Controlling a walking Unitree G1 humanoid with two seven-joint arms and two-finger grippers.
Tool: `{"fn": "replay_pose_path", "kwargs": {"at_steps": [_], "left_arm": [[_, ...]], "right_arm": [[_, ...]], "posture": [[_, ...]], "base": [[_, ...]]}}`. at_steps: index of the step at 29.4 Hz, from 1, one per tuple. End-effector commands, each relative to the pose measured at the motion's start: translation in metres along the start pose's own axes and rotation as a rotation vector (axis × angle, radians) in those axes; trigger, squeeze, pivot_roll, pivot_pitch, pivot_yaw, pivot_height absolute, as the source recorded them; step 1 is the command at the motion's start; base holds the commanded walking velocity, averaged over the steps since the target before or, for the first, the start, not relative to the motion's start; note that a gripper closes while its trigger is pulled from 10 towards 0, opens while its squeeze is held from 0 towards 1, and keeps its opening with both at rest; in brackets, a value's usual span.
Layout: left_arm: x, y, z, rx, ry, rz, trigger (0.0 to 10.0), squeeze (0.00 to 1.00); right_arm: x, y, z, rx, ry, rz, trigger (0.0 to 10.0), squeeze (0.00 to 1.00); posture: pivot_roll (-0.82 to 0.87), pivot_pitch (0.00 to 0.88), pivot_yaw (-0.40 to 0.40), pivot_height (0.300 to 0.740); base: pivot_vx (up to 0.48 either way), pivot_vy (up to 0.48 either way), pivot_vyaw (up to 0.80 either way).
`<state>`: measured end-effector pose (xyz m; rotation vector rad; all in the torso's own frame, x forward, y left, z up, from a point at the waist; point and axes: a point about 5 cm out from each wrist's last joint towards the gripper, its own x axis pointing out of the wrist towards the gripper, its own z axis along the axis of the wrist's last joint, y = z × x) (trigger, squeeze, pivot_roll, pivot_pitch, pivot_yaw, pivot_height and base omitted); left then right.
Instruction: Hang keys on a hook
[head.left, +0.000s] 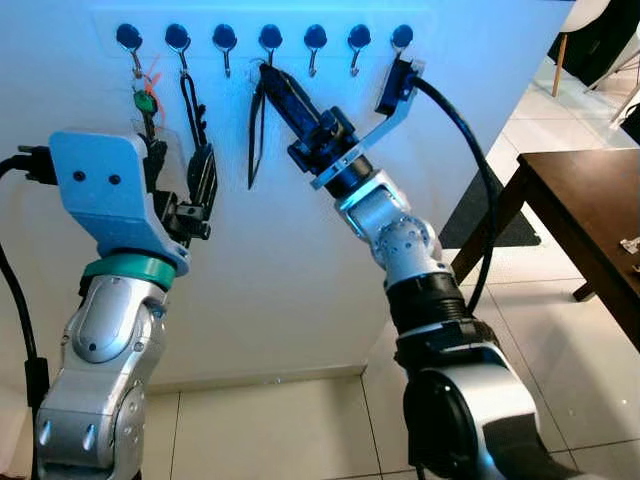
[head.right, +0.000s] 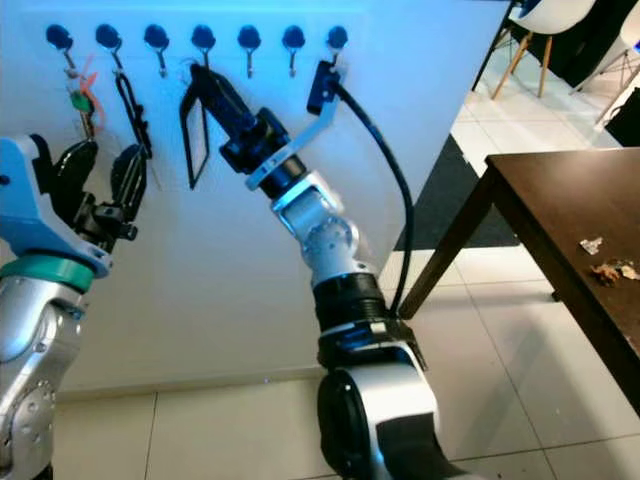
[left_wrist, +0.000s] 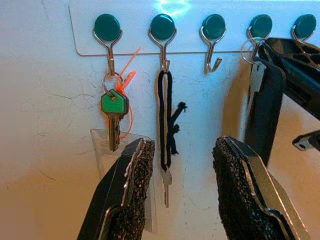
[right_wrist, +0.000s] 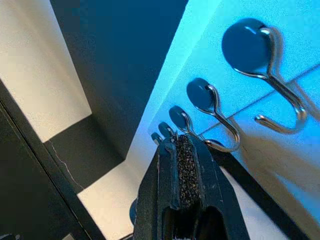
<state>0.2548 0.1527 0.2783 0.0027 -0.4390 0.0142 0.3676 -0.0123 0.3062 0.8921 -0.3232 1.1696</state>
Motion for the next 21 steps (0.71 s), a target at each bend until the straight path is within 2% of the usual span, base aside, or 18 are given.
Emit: {"fn": "replay_pose_path", "kwargs": {"at_steps": [1, 13, 21], "left_arm": [[-0.002, 0.001, -0.001, 0.001, -0.001, 0.010, 10.0, 0.00], [-0.002, 0.002, 0.000, 0.004, -0.007, 0.013, 10.0, 0.00], [-0.002, 0.002, 0.000, 0.006, -0.009, 0.018, 10.0, 0.00]], "right_arm": [[0.013, 0.008, -0.016, 0.050, 0.003, 0.029, 10.0, 0.00], [0.017, 0.006, -0.021, 0.050, 0.025, 0.013, 10.0, 0.00], [0.019, 0.005, -0.028, 0.023, 0.076, 0.010, 10.0, 0.00]], "posture": [[0.07, 0.071, 0.043, 0.740], [0.07, 0.062, 0.036, 0.740], [0.08, 0.059, 0.031, 0.740]], "base": [[0.000, 0.000, 0.00], [0.000, 0.000, 0.00], [0.000, 0.000, 0.00]]}}
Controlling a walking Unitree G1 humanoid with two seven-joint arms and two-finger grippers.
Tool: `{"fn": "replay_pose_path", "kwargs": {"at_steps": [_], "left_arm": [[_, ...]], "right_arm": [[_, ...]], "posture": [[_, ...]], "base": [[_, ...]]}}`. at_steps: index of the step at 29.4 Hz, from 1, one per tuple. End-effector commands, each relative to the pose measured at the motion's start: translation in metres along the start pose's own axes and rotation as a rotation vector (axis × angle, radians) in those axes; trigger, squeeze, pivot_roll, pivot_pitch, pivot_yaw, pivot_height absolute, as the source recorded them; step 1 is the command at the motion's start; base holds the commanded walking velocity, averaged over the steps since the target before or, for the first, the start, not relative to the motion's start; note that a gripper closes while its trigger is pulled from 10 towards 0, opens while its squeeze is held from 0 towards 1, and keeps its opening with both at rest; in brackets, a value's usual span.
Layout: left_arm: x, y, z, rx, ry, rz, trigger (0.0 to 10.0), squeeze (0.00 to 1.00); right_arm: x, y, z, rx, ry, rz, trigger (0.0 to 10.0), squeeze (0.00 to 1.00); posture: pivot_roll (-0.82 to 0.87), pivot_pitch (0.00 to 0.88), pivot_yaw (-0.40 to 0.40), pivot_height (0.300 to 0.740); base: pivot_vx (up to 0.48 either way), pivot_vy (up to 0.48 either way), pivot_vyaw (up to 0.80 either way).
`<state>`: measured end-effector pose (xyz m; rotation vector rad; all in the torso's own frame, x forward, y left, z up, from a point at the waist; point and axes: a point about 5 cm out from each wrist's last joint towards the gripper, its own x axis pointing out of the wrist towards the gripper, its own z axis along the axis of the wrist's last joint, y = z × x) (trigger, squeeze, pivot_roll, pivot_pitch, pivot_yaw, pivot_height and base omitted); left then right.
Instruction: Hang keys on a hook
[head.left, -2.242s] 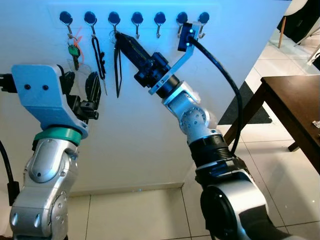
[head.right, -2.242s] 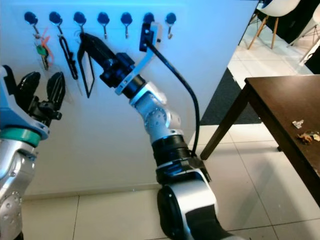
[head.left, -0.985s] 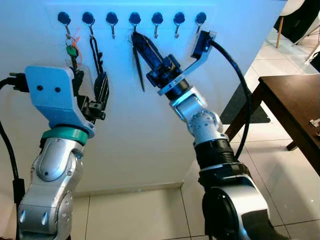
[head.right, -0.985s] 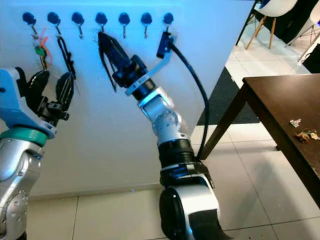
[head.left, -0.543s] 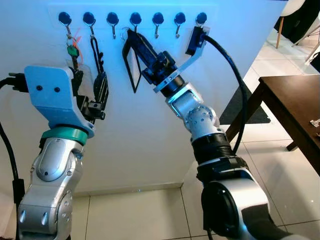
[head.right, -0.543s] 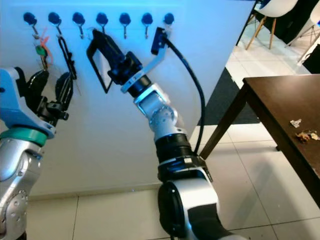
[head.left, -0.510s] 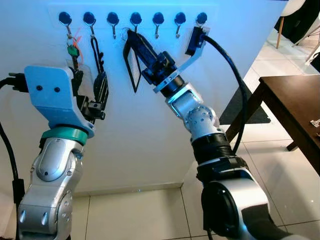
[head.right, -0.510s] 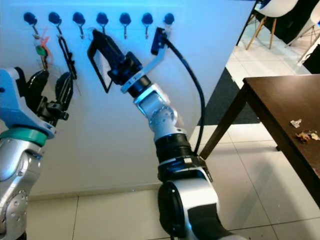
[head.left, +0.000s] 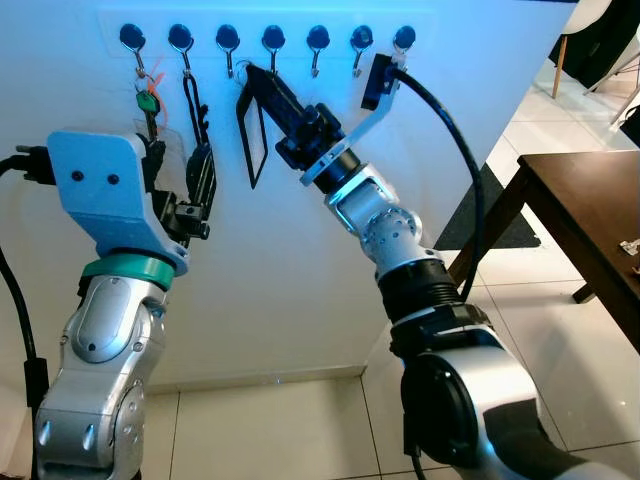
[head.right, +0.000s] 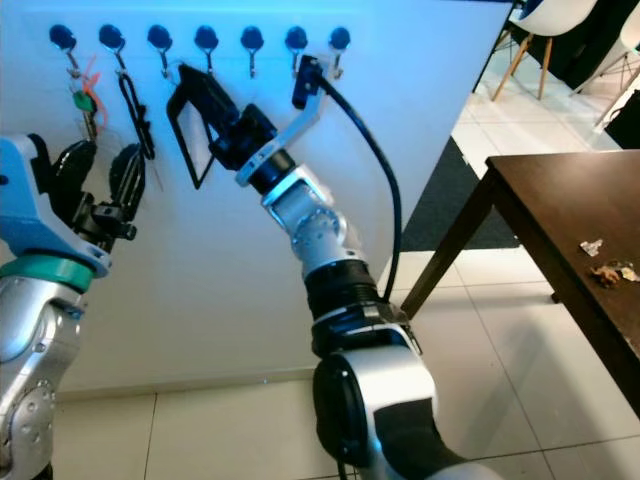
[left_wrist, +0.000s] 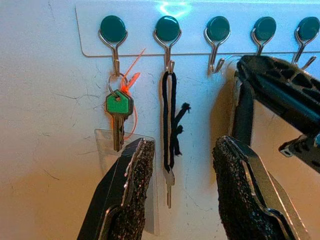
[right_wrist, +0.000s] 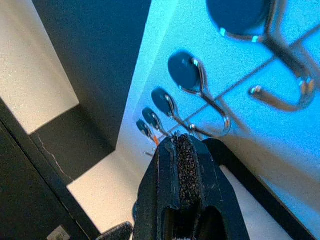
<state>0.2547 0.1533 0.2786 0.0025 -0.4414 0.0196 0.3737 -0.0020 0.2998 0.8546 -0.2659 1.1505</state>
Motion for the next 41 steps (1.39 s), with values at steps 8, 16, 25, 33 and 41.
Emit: {"fn": "replay_pose_path", "kwargs": {"at_steps": [8, 16, 25, 33, 41], "left_arm": [[-0.003, 0.002, 0.000, 0.006, -0.006, 0.015, 10.0, 0.00], [-0.003, 0.002, 0.000, 0.004, -0.005, 0.014, 10.0, 0.00], [-0.003, 0.002, 0.000, 0.002, -0.003, 0.011, 10.0, 0.00], [-0.003, 0.001, 0.000, 0.000, -0.003, 0.010, 10.0, 0.00], [-0.003, 0.001, 0.000, 0.000, -0.002, 0.009, 10.0, 0.00]], "right_arm": [[0.014, 0.007, -0.021, 0.030, 0.033, -0.006, 10.0, 0.00], [0.009, 0.000, -0.021, 0.038, 0.021, -0.055, 10.0, 0.00], [0.005, 0.004, -0.027, 0.023, 0.060, 0.013, 10.0, 0.00], [0.005, 0.012, -0.033, -0.025, 0.120, 0.095, 10.0, 0.00], [0.008, 0.012, -0.031, -0.038, 0.118, 0.094, 10.0, 0.00]], "posture": [[0.08, 0.062, 0.031, 0.740], [0.08, 0.063, 0.032, 0.740], [0.07, 0.064, 0.035, 0.740], [0.07, 0.067, 0.037, 0.740], [0.07, 0.070, 0.038, 0.740]], "base": [[0.000, 0.000, 0.00], [0.000, 0.000, 0.00], [0.000, 0.000, 0.00], [0.000, 0.000, 0.00], [0.000, 0.000, 0.00]]}}
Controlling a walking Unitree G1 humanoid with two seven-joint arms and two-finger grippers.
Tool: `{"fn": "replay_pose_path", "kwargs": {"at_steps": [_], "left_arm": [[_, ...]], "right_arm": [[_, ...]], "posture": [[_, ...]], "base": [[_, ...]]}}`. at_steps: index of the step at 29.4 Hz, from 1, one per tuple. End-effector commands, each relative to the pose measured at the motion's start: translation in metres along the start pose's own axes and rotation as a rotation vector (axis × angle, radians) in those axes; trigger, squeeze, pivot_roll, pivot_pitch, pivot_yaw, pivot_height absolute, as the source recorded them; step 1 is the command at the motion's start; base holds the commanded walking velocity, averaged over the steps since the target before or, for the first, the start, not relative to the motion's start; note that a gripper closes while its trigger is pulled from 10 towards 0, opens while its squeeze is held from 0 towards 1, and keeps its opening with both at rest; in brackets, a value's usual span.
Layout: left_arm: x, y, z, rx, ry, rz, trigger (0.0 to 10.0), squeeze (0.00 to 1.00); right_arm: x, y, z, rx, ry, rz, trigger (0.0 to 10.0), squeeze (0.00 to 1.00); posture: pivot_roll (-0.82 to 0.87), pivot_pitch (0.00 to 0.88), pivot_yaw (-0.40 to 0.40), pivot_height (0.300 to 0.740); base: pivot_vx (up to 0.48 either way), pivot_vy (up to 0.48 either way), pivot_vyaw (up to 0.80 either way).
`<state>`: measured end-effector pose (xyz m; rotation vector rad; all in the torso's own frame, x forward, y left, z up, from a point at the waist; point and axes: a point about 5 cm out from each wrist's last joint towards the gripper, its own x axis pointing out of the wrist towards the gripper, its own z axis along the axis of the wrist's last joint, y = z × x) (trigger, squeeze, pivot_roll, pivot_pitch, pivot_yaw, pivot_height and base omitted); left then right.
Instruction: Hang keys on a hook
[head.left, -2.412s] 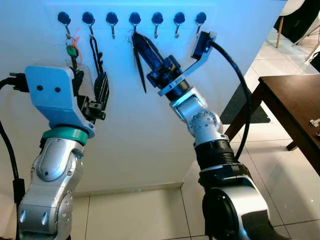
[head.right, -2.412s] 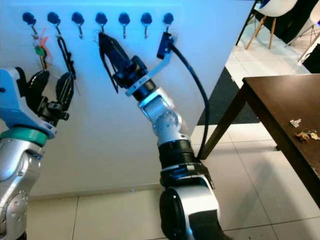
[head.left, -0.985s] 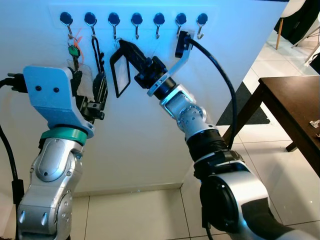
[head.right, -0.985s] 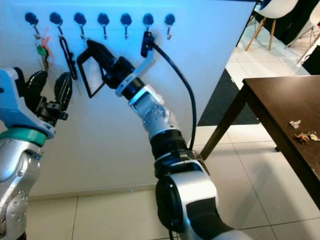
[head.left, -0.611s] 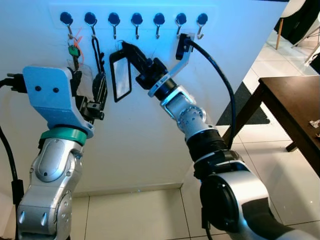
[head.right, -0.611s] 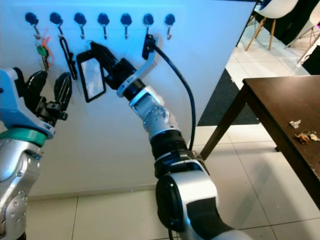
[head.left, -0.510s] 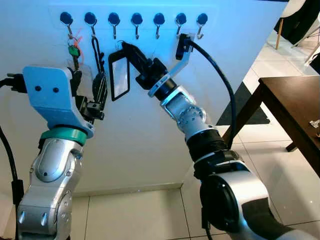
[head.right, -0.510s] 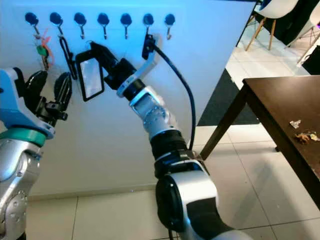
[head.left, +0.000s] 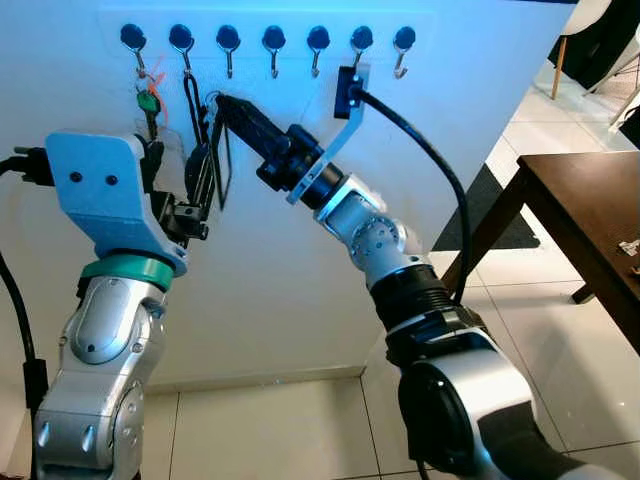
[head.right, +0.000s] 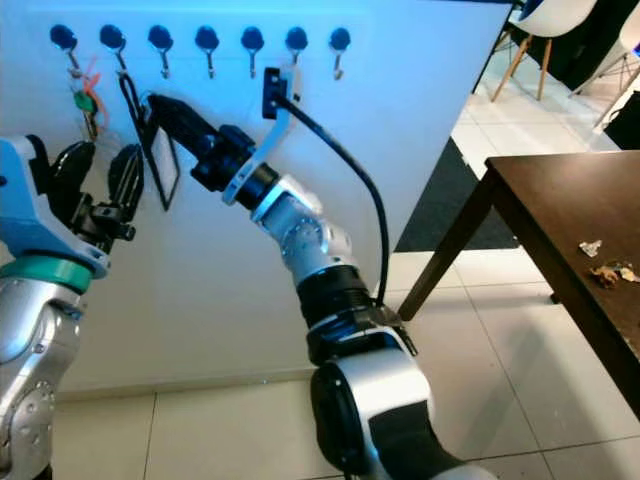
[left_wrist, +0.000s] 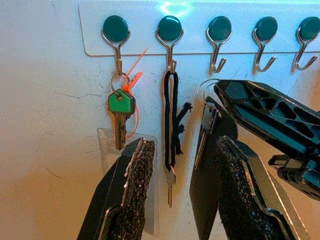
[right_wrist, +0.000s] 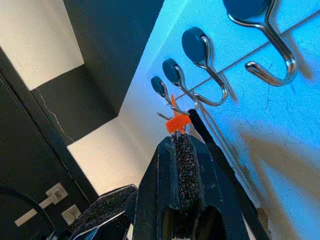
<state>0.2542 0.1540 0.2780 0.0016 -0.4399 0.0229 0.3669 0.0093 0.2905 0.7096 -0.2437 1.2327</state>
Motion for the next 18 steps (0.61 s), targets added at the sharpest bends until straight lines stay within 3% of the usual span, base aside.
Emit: {"fn": "replay_pose_path", "kwargs": {"at_steps": [1, 18], "left_arm": [[-0.002, 0.001, 0.000, 0.000, -0.003, 0.005, 10.0, 0.00], [-0.002, 0.000, 0.000, 0.000, -0.002, 0.004, 10.0, 0.00]], "right_arm": [[0.011, 0.009, -0.014, 0.042, 0.000, 0.036, 10.0, 0.00], [0.019, 0.016, -0.001, 0.031, -0.049, 0.080, 10.0, 0.00]], "posture": [[0.07, 0.070, 0.038, 0.740], [0.07, 0.076, 0.040, 0.740]], "base": [[0.000, 0.000, 0.00], [0.000, 0.000, 0.00]]}}
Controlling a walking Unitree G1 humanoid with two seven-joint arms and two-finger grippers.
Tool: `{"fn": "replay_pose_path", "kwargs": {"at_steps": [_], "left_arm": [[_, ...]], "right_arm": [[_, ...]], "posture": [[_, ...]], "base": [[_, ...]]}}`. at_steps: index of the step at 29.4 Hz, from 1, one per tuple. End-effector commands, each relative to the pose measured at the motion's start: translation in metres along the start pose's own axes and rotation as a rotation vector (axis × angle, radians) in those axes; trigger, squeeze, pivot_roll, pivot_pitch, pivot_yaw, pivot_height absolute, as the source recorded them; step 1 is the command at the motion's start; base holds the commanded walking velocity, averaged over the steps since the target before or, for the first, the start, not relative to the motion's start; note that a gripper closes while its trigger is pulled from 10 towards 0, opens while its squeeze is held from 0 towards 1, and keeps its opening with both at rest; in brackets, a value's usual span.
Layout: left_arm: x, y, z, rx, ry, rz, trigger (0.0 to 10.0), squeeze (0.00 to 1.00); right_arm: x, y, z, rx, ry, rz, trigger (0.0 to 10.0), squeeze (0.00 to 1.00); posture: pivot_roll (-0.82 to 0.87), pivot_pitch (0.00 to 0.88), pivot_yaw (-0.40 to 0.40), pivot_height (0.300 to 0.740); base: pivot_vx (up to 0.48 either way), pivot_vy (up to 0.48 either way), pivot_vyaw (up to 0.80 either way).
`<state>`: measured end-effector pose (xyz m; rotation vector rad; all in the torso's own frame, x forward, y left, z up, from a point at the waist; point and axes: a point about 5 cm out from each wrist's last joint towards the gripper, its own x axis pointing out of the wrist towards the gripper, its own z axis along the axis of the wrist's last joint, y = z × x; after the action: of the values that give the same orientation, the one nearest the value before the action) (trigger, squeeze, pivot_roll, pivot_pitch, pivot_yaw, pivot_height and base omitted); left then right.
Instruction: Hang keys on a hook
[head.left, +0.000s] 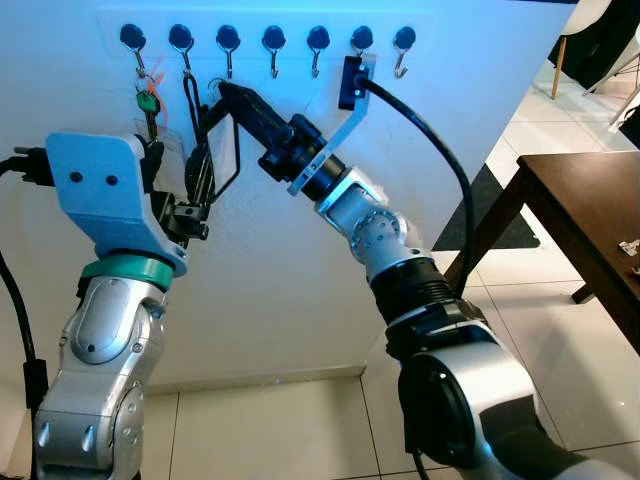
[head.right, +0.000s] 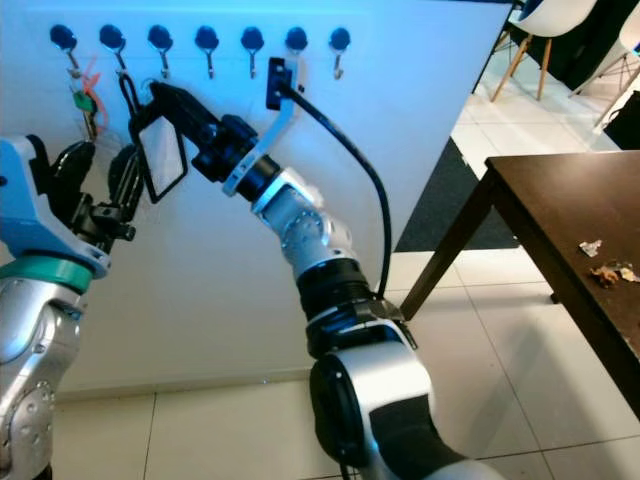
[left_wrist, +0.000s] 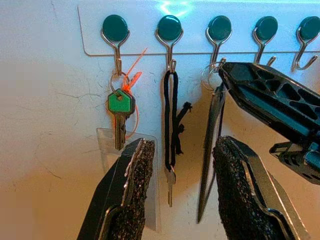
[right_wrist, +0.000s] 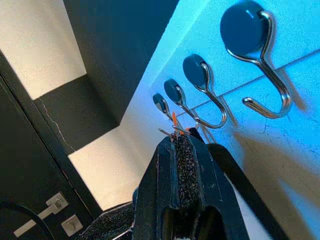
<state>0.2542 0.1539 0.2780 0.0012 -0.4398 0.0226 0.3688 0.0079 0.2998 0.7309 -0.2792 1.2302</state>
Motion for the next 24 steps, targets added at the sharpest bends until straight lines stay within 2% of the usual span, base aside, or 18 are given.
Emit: {"fn": "replay_pose_path", "kwargs": {"at_steps": [1, 15, 24], "left_arm": [[-0.0024, 0.0003, 0.0002, 0.000, -0.002, 0.004, 10.0, 0.00], [-0.0015, -0.0004, -0.0002, -0.001, 0.002, -0.004, 10.0, 0.00], [-0.0005, -0.0003, -0.0005, -0.001, 0.006, -0.010, 10.0, 0.00]], "right_arm": [[0.0145, 0.0149, -0.0095, 0.034, -0.013, 0.069, 10.0, 0.00], [0.0130, 0.0138, -0.0043, 0.038, -0.053, 0.057, 10.0, 0.00], [0.0060, 0.0090, -0.0047, 0.048, -0.072, 0.018, 10.0, 0.00]], "posture": [[0.07, 0.076, 0.040, 0.740], [0.07, 0.081, 0.048, 0.740], [0.07, 0.087, 0.058, 0.740]], "base": [[0.000, 0.000, 0.00], [0.000, 0.000, 0.00], [0.000, 0.000, 0.00]]}}
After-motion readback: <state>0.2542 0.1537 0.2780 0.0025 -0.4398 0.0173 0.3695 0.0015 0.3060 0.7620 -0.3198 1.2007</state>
